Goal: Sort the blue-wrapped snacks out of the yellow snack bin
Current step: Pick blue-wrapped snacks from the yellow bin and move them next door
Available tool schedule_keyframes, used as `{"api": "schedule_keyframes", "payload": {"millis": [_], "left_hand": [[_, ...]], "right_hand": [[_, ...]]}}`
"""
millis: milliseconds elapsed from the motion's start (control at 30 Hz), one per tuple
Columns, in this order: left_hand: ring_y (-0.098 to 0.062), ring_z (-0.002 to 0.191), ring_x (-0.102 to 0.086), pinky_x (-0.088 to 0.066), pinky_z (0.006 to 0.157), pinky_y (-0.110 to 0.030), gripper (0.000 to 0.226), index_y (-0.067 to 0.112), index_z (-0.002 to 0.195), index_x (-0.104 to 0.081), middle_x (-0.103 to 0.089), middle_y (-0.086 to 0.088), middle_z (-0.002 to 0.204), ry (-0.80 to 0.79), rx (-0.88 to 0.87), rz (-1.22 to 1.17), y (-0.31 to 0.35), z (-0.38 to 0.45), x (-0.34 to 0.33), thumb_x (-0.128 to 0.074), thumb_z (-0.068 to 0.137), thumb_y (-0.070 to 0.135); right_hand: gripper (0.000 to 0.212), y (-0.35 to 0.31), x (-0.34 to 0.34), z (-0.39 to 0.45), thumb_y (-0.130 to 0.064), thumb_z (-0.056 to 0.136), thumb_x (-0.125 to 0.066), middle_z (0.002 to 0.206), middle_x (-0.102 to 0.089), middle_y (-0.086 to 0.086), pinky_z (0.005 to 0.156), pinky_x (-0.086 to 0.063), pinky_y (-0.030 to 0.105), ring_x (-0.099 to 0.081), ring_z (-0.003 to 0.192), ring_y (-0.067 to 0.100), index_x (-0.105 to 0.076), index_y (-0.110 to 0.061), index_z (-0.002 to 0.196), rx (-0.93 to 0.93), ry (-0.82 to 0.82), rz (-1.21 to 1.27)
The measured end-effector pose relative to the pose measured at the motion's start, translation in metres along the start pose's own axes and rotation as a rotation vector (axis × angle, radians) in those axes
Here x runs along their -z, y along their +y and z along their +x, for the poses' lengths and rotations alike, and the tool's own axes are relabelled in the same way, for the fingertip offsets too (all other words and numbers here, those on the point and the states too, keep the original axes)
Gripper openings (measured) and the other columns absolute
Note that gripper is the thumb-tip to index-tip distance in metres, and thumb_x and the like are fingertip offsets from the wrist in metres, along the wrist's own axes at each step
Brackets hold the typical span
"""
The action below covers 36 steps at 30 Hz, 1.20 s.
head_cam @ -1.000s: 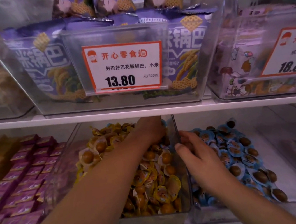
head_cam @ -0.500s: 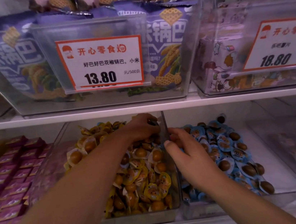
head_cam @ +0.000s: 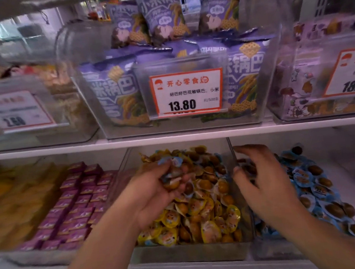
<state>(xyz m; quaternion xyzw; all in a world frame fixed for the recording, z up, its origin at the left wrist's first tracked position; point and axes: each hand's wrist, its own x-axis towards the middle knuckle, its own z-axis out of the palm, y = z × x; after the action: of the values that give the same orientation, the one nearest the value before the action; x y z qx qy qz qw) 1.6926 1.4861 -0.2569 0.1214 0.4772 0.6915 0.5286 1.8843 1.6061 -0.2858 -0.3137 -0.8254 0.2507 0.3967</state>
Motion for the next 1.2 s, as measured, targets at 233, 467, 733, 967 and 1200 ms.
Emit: {"api": "schedule_keyframes", "payload": {"millis": [233,467,733,967,1200], "left_hand": [[-0.038,0.105,-0.068,-0.062,0.077,-0.037,0.038,-0.002,0.128,-0.052,-0.063,-0.028,0.126,0.012,-0.149,-0.114,-0.011,-0.021,0.039,-0.055,0.089,-0.002],[-0.020,0.088,-0.075,-0.060,0.073,-0.036,0.021,0.028,0.106,-0.064,-0.074,-0.003,0.105,0.221,-0.669,0.564,-0.015,0.000,0.051,-0.056,0.099,0.010],[-0.012,0.080,-0.074,-0.061,0.067,-0.045,0.015,0.044,0.110,-0.056,-0.073,0.007,0.096,0.186,-0.797,0.760,-0.015,0.003,0.061,-0.051,0.096,0.045],[0.006,0.106,-0.060,-0.049,0.085,-0.015,0.030,0.035,0.127,-0.056,-0.065,0.022,0.114,0.205,-0.966,1.049,-0.025,-0.013,0.032,-0.052,0.097,0.031],[-0.003,0.146,-0.027,-0.028,0.117,-0.027,0.072,0.026,0.154,-0.028,-0.031,0.018,0.157,-0.170,-0.895,1.265,-0.054,-0.025,-0.012,-0.049,0.089,0.049]], "right_hand": [[0.036,-0.045,-0.026,-0.015,-0.035,0.093,-0.051,0.123,-0.052,-0.014,0.095,-0.045,0.024,-0.053,0.112,0.006,-0.058,-0.028,0.128,0.180,-0.244,-0.101],[0.054,-0.042,-0.065,0.007,-0.046,0.092,-0.050,0.138,-0.049,-0.003,0.100,-0.047,0.037,-0.052,0.124,0.019,-0.041,-0.034,0.143,0.094,-0.476,-0.222],[0.028,-0.035,-0.082,0.016,-0.035,0.091,-0.063,0.107,-0.069,-0.005,0.084,-0.053,0.031,-0.065,0.100,0.014,-0.066,-0.030,0.118,0.106,-0.355,-0.200],[0.038,-0.074,-0.062,0.010,-0.035,0.100,-0.048,0.112,-0.073,0.016,0.085,-0.057,0.045,-0.071,0.095,0.033,-0.074,-0.009,0.110,-0.835,-0.411,1.246],[0.020,-0.072,-0.025,-0.013,-0.030,0.094,-0.065,0.105,-0.076,0.005,0.088,-0.056,0.032,-0.072,0.101,0.016,-0.074,-0.020,0.108,-0.647,-0.297,0.991]]}}
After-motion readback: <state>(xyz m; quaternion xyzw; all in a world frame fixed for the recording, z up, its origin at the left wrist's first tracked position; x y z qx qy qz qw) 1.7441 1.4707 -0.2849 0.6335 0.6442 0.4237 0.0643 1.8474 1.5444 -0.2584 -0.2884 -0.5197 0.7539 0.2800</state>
